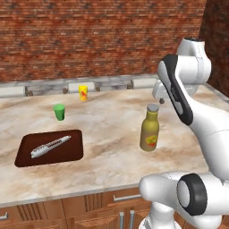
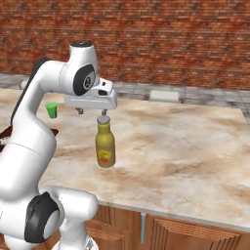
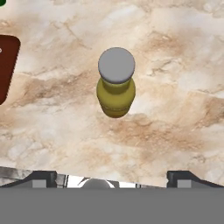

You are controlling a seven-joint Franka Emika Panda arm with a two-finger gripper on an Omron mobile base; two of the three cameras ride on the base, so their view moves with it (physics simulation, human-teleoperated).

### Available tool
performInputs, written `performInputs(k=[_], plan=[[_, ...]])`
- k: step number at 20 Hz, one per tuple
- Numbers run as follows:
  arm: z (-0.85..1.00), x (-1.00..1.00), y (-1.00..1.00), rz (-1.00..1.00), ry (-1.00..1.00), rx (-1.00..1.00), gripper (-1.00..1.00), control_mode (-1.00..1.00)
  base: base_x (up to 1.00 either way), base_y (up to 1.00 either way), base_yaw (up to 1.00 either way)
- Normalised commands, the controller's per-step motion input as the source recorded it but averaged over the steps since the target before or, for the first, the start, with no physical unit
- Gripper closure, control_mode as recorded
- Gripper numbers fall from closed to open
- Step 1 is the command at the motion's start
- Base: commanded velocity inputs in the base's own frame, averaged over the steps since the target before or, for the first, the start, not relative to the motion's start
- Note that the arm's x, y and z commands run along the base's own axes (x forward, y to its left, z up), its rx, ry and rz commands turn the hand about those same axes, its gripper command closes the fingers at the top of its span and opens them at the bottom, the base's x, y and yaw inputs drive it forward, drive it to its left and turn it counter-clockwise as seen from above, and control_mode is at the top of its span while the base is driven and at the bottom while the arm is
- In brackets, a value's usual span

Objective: Place the drinks on the dining counter in a tight cluster.

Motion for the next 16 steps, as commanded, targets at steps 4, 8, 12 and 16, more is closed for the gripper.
performInputs(k=[4, 8, 12, 16], plan=[[0.0, 0.0, 0.0, 0.0, 0.0, 0.0, -1.0, -1.0, 0.0, 0.0, 0.0], [0.0, -0.05, 0.0, 0.0, 0.0, 0.0, -1.0, 1.0, -0.24, -0.05, -0.01], [0.0, 0.0, 0.0, 0.0, 0.0, 0.0, -1.0, 1.0, -0.74, -0.41, -0.16], [0.0, 0.0, 0.0, 0.0, 0.0, 0.0, -1.0, 1.0, -0.78, -0.23, -0.29]])
